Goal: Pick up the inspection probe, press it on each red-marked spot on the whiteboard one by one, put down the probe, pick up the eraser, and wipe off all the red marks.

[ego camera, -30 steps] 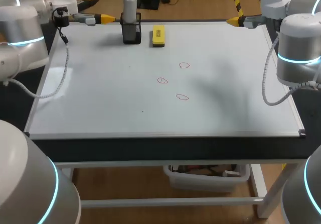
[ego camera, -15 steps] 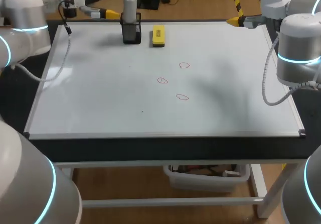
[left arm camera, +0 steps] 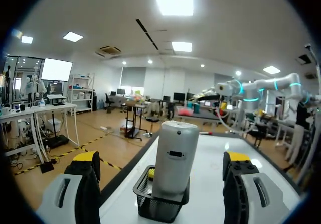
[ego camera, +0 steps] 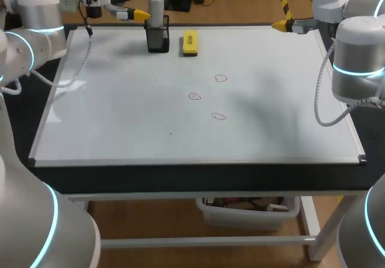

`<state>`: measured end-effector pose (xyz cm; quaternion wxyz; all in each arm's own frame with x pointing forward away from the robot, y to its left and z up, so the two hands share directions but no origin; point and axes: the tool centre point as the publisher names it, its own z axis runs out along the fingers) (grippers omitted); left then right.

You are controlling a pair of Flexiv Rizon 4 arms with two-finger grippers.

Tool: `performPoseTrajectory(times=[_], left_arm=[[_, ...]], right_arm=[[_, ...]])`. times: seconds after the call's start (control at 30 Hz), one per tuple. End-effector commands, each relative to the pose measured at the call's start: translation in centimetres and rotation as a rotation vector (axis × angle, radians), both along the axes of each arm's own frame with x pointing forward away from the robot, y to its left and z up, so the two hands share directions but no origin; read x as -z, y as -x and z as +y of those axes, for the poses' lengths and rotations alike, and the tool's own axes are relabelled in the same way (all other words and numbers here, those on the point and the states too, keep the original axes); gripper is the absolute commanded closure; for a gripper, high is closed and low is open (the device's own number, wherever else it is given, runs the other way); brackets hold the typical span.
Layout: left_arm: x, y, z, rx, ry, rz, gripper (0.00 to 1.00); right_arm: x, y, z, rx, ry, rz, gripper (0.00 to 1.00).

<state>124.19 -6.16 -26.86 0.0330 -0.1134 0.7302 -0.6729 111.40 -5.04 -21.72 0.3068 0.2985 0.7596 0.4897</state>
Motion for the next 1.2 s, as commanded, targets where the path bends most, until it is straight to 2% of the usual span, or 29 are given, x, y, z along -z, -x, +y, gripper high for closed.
performPoseTrajectory(times=[0.03, 0.27, 1.2], left_arm=[[0.4, -0.3, -0.7, 0.086, 0.012, 0.004, 0.0], [0.4, 0.3, -1.6, 0.06, 0.005, 0.0, 0.0], [1.3, 0.0, -4.4, 0.025, 0.027, 0.013, 0.0]], right_arm=[[0.0, 0.0, 0.0, 0.0, 0.001, 0.001, 0.0], [0.0, 0.0, 0.0, 0.0, 0.001, 0.001, 0.0], [0.0, 0.0, 0.0, 0.0, 0.001, 0.001, 0.0]])
